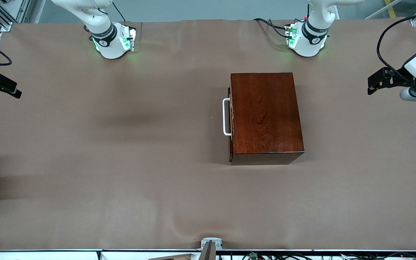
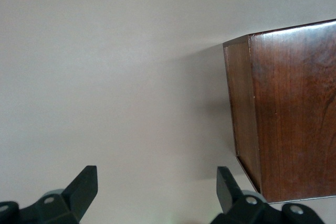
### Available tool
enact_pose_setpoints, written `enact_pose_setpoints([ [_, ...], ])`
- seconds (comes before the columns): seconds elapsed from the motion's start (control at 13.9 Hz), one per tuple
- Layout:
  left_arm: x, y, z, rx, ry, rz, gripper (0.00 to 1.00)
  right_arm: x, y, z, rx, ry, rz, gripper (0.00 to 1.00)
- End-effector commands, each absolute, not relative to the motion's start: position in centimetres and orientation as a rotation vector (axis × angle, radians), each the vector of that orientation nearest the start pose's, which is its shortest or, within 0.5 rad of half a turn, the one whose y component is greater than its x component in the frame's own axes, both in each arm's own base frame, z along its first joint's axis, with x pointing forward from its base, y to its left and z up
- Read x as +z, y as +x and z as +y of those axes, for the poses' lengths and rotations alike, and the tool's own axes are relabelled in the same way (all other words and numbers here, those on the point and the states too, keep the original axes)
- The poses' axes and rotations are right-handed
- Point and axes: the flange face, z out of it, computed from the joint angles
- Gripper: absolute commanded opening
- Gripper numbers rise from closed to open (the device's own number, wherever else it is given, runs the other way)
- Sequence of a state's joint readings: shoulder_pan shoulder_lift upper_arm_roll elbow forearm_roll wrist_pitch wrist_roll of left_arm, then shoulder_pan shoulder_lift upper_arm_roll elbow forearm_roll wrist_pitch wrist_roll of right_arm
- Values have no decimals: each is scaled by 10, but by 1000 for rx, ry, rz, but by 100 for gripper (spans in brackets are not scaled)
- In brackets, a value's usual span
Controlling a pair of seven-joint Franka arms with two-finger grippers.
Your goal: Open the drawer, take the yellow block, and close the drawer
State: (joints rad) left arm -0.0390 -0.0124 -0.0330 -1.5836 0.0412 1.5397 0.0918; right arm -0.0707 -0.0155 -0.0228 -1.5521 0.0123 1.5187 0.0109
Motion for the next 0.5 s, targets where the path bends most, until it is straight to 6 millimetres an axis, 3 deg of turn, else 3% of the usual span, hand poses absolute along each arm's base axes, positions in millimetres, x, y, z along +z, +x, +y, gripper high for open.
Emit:
enact_pose_setpoints([
  [0.0, 627, 549, -35, 44, -3078, 268, 100, 644, 541, -54, 24, -3141, 191, 100],
  [0.43, 628, 558, -44, 37, -3096, 131, 100, 644, 540, -56, 24, -3141, 196, 100],
])
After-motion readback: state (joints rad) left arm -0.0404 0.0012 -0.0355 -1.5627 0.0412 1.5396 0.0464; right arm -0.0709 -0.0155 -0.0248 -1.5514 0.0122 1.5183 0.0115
